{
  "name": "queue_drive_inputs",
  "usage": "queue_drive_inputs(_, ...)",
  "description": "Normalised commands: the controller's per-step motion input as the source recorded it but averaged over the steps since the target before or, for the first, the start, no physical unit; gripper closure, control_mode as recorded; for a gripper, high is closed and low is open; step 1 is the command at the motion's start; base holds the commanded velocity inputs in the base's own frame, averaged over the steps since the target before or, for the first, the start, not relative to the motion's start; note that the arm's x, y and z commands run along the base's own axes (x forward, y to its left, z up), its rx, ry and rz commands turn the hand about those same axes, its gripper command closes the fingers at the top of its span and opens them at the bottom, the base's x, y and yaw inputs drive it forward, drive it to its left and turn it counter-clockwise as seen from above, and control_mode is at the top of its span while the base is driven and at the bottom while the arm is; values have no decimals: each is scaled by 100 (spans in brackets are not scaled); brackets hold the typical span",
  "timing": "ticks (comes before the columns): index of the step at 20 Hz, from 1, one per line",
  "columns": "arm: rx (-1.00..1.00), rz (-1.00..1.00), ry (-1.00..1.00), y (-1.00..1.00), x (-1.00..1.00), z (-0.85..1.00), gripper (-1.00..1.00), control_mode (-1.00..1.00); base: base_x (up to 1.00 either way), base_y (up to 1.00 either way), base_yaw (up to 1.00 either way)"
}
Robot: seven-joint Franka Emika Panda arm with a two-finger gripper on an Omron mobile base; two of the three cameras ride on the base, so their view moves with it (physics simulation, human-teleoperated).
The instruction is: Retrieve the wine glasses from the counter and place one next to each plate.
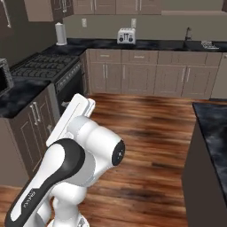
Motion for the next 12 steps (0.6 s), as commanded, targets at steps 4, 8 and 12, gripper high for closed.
queue_drive_inputs(4,0,0,0,0,0,0,-100,100,100,-5,0)
queue_drive_inputs(8,0,0,0,0,0,0,-100,100,100,-5,0)
queue_drive_inputs(12,0,0,0,0,0,0,-100,100,100,-12,0)
